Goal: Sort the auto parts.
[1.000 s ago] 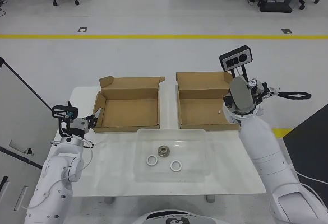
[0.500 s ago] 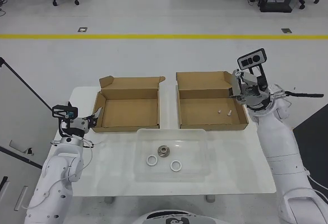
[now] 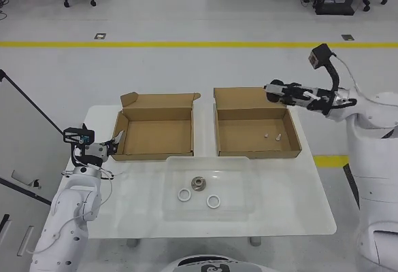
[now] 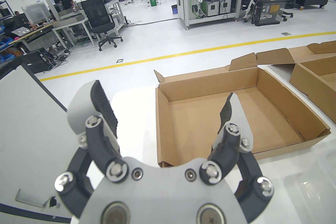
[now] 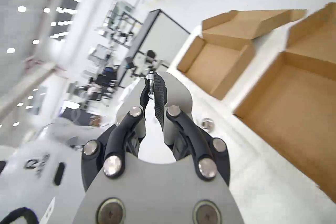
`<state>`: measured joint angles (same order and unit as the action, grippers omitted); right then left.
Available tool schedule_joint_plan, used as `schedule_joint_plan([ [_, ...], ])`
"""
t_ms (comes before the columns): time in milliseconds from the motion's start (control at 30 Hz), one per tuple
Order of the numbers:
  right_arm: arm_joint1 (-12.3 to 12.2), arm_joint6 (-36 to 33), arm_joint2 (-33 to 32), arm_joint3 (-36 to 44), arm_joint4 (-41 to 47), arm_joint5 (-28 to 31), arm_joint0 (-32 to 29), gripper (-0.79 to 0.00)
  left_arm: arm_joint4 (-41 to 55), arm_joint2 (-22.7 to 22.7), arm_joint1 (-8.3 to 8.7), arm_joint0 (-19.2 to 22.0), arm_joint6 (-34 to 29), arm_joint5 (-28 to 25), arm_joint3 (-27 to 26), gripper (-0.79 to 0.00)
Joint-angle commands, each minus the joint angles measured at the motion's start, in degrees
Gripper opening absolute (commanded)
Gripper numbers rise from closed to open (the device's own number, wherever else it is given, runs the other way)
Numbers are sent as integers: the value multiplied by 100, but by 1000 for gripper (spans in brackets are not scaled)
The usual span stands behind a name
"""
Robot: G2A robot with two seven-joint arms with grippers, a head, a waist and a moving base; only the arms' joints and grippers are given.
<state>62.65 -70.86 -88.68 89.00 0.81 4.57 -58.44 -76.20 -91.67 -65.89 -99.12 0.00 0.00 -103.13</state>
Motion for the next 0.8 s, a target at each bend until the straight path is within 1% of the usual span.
schedule_joint_plan([
  [0,-12,102,184,35,-612,56,107,-785,0,0,0,0,0,0,0,0],
  [133,-25,391,707,58,-1850,219,346,-785,0,0,0,0,0,0,0,0],
  [333,11,773,1598,-157,-3488,345,700,-785,0,0,0,0,0,0,0,0],
  [433,47,733,1972,-411,-3893,360,881,-785,0,0,0,0,0,0,0,0],
  [633,114,376,2605,-1031,-4520,519,1233,-785,0,0,0,0,0,0,0,0],
  [767,183,259,2921,-1478,-4597,587,1428,-785,0,0,0,0,0,0,0,0],
])
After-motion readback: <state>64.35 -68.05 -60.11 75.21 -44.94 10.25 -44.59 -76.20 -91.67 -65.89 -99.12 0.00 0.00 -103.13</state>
